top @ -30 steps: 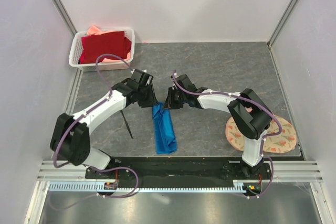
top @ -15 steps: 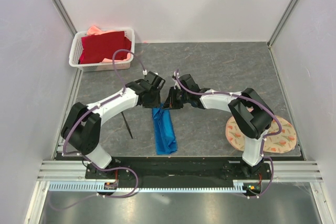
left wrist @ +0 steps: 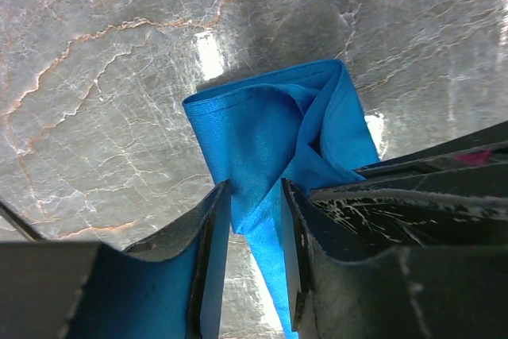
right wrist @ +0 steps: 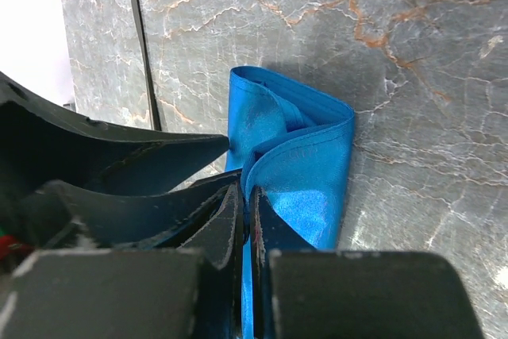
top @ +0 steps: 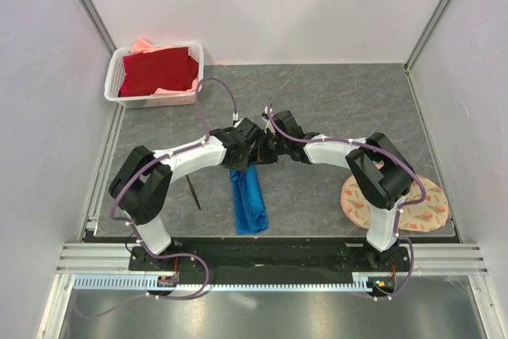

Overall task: Fold the napkin into a case and place the utensils inside
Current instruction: Grasp the top corner of the smaller rectangle folded napkin from the folded napkin.

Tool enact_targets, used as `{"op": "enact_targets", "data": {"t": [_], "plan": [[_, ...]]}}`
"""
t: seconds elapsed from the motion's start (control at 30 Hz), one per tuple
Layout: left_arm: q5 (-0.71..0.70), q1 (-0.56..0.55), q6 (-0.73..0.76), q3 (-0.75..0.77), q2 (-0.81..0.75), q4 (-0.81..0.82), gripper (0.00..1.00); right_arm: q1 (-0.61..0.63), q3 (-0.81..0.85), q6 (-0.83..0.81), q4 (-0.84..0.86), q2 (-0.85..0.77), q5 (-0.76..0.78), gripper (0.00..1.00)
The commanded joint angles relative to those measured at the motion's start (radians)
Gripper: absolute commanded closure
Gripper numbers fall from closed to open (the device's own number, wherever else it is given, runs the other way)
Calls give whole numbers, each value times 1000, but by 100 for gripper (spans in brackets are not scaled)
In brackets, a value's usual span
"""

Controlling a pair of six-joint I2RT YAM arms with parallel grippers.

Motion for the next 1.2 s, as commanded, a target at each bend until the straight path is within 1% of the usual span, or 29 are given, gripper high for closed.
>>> {"op": "enact_targets", "data": {"t": [0.0, 0.1, 0.2, 0.3, 0.33, 0.37, 0.43, 0.57, 0.6, 0.8, 0.83, 0.87, 0.9, 1.0, 1.07, 1.1, 1.13, 1.17], "plan": [[-63, -19, 38, 43, 31, 1, 59, 1, -6, 13, 56, 1, -24, 100], [-76, -21, 31, 48, 40, 3, 59, 1, -6, 15, 56, 2, -26, 100], [-71, -21, 33, 60, 54, 6, 63, 1, -7, 18, 61, 8, -30, 100], [-70, -21, 30, 74, 60, 4, 74, 1, -6, 32, 72, 17, -42, 100], [-68, -21, 24, 74, 47, 4, 81, 3, -7, 33, 73, 18, -42, 100], [-67, -21, 19, 72, 39, 4, 83, 1, -9, 35, 76, 16, -41, 100], [-57, -21, 5, 69, 24, 4, 87, 6, -12, 36, 79, 16, -42, 100], [-28, -10, -13, 74, -13, -2, 89, 12, -15, 36, 76, 19, -44, 100], [5, -6, -21, 77, -16, -3, 89, 13, -17, 36, 76, 19, -44, 100], [79, 13, -45, 71, -33, -14, 88, 13, -14, 29, 72, 21, -47, 100], [85, 14, -44, 71, -33, -16, 81, 15, -11, 27, 72, 21, -45, 100], [94, 14, -45, 69, -33, -17, 77, 13, -7, 25, 72, 22, -47, 100], [105, 14, -50, 63, -35, -23, 69, 13, -1, 22, 67, 25, -47, 100], [102, 19, -93, 26, -58, -45, 65, -8, 20, 6, 55, 40, -58, 100], [88, 21, -143, -17, -131, -40, 64, -11, 40, -19, 35, 51, -71, 100], [76, 21, -162, -72, -169, -36, 64, -11, 60, -27, 18, 65, -78, 100], [75, 21, -177, -102, -241, -14, 65, -13, 66, -30, 15, 71, -85, 100], [76, 21, -214, -132, -278, -6, 67, -11, 71, -37, 12, 74, -90, 100]]}}
